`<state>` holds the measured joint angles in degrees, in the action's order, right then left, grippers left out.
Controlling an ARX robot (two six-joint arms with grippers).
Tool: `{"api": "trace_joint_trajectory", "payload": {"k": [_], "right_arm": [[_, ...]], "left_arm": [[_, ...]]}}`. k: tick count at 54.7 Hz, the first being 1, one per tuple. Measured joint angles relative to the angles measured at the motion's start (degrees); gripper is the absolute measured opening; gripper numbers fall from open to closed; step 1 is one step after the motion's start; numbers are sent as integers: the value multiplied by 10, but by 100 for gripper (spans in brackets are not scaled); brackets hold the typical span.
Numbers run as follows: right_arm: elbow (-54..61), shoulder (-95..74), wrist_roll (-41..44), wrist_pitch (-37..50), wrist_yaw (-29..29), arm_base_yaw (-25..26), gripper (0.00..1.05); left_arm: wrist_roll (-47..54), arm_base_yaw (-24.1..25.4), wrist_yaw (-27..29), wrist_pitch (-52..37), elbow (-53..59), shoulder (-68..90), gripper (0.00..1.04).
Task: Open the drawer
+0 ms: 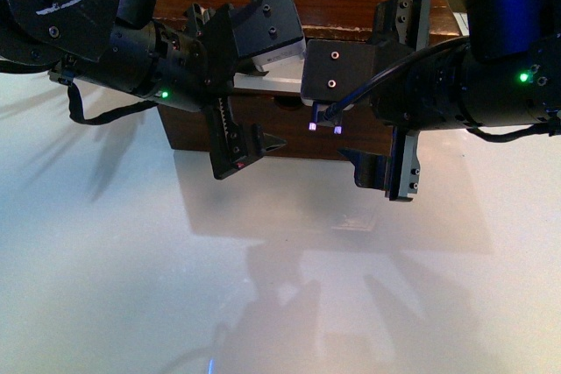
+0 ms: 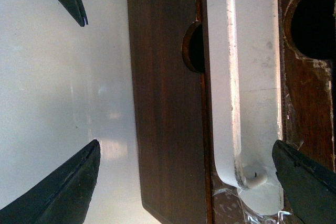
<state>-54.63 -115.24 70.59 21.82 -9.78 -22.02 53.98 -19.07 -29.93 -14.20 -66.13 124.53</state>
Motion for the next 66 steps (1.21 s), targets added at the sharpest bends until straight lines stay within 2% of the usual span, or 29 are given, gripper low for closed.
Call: {"api": "trace_joint_trajectory", "payload": {"k": [29, 66], "right_arm": [[-41, -44, 21, -18, -3, -24, 96], [-92, -72, 49, -94, -22, -12, 96]], "left_arm": [[39, 4, 4, 70, -37, 12, 96], [66, 3, 3, 151, -68, 13, 96]]}}
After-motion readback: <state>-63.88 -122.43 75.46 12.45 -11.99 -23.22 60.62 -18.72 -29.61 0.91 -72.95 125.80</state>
